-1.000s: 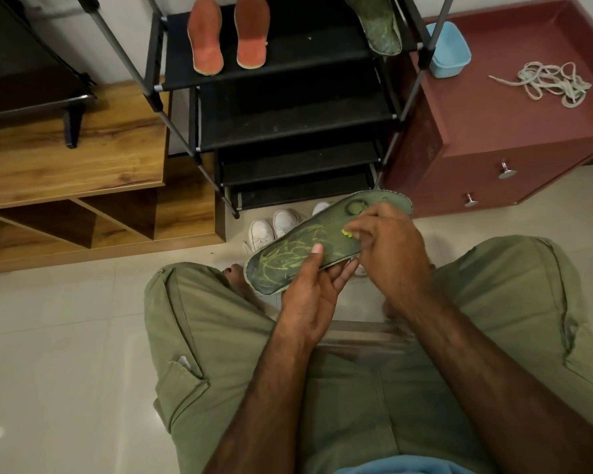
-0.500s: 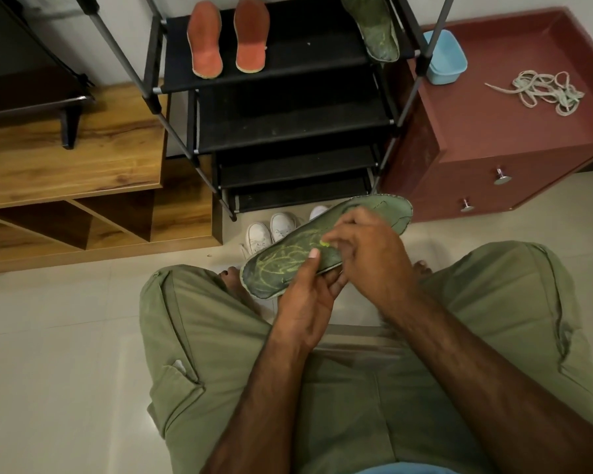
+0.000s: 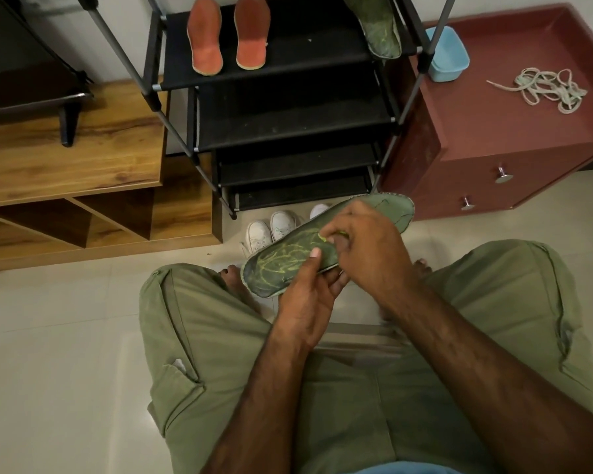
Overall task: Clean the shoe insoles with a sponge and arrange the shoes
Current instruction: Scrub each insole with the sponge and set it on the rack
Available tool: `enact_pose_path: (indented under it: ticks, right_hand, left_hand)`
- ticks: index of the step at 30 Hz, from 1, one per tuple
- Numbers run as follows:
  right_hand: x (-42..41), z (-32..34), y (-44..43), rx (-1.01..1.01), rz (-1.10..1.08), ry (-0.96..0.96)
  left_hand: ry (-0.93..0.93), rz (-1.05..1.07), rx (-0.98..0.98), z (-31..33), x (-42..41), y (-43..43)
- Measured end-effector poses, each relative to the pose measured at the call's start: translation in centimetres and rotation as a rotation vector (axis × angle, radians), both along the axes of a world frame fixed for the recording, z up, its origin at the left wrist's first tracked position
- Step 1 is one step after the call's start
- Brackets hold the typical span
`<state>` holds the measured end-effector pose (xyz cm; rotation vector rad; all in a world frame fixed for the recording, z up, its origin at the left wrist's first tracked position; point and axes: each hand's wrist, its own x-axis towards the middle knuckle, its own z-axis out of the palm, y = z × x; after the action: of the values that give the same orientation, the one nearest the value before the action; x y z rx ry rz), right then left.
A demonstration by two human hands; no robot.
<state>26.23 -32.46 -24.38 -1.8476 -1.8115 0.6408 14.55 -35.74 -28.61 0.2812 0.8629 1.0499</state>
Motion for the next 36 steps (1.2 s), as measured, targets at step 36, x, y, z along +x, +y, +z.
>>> enact_pose_path:
  ticks: [36]
  right_hand:
    - [2.4,-1.5,-1.7,-0.032,-0.367,0.411]
  left_hand:
    - [-0.028,0.021,-0.007,-0.3,-0.4,0.2]
